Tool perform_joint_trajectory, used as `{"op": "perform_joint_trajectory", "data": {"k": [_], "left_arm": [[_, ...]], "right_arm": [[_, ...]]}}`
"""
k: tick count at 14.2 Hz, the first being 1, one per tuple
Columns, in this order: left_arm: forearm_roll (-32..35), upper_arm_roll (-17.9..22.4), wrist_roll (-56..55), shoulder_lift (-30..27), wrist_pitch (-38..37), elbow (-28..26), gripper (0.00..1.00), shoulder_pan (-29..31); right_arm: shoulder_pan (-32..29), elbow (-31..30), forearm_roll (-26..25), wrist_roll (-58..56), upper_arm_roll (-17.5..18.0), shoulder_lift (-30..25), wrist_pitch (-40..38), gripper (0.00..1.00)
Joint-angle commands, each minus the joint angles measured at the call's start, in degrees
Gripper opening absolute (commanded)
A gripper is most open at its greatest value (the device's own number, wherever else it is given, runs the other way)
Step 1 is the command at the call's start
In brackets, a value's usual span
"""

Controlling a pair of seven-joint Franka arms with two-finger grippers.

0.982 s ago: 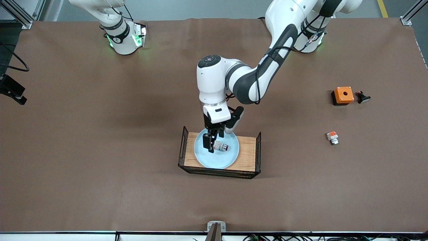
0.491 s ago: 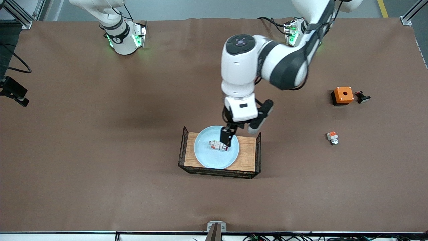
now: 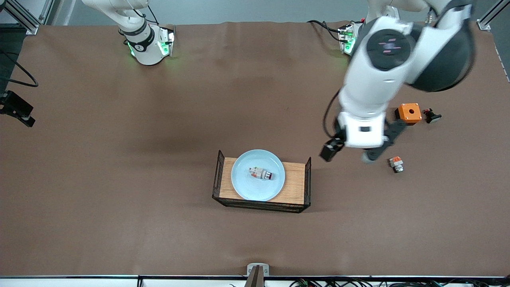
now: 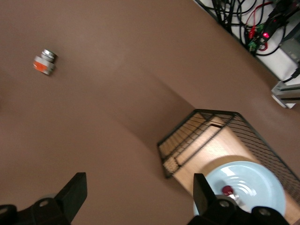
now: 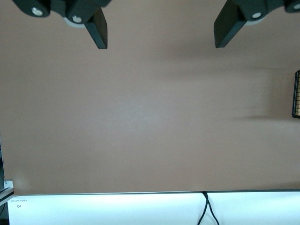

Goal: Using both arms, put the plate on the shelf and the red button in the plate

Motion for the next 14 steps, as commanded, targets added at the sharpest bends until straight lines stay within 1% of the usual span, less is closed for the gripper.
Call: {"op": "perform_joint_trajectory", "data": {"k": [1, 3, 7, 9, 11, 14], "left_arm": [[-4.0, -0.4, 14.4, -4.8, -6.4, -1.4, 1.0, 7.1], [-6.1, -0.4, 24.9, -7.1, -11.2, -1.4, 1.0, 12.9], [-7.9, -0.4, 41.3, -9.8, -15.4, -1.4, 1.0, 21.0], [-8.7, -0.4, 49.4, -10.9, -17.0, -1.5, 1.0, 24.0], [-8.7, -0.4, 56.2, -11.7, -18.7, -1.4, 1.0, 25.4], [-8.6, -0.4, 56.6, -14.6, -19.2, -1.4, 1.0, 25.4]], "right_arm": [[0.0, 1.3, -0.8, 0.0, 0.2, 0.6, -0.4, 1.0], [0.0, 1.3, -0.8, 0.0, 0.2, 0.6, -0.4, 1.0], [0.0, 1.3, -0.8, 0.0, 0.2, 0.5, -0.4, 1.0], [0.0, 1.3, -0.8, 0.0, 0.2, 0.6, -0.4, 1.0], [0.0, 1.3, -0.8, 0.0, 0.2, 0.6, -0.5, 1.0], [0.0, 1.3, -0.8, 0.0, 0.2, 0.6, -0.5, 1.0]]}}
